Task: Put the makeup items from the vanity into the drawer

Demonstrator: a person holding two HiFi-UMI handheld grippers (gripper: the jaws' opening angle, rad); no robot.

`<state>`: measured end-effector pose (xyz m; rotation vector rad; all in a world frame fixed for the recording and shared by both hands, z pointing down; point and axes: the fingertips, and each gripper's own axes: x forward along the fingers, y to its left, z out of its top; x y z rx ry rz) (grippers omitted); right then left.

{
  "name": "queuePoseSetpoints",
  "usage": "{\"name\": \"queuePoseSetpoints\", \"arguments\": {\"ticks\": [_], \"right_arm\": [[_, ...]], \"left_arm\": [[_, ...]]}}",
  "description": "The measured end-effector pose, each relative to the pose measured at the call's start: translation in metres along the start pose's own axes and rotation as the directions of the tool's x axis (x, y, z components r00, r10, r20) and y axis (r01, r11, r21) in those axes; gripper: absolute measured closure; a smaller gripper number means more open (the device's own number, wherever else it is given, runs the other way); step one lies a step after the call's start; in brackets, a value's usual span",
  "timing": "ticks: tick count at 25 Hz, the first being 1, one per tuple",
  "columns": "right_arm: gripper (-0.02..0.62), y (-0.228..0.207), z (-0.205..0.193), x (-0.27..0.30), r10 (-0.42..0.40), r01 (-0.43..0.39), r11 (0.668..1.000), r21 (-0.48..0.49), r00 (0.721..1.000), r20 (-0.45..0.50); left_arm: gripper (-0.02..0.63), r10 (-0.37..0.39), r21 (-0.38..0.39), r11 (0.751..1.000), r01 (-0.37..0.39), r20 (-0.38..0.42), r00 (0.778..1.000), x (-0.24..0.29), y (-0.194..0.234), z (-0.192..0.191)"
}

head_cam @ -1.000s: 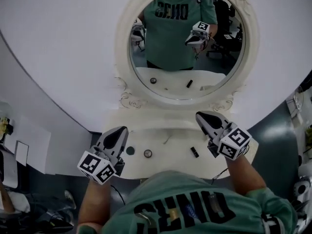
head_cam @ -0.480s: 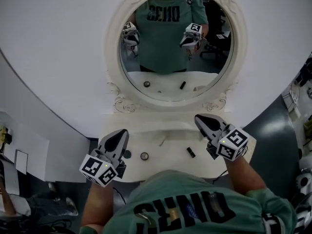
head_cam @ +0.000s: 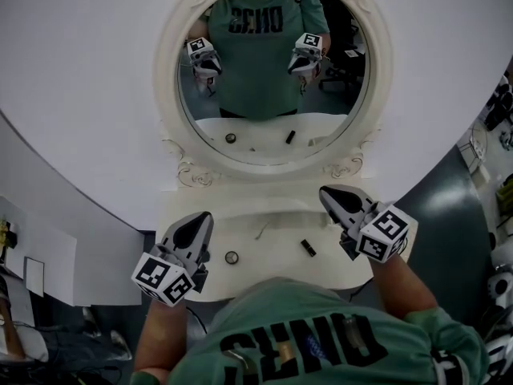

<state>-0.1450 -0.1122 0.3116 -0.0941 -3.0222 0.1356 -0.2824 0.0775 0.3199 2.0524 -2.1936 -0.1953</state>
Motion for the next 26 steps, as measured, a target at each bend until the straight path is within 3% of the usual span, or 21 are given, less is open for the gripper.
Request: {"name": "queuePoseSetpoints", "arguments": {"ticks": [26], "right_arm": [[0.586,-0.007,-0.005,-0.014,-0.026,0.026,0.999,-0.022,0.999,-0.018]], "left_arm": [[0.598,-0.049,0.006,0.999,0.049,-0.03,0.998,0.015,-0.012,-0.008]]}}
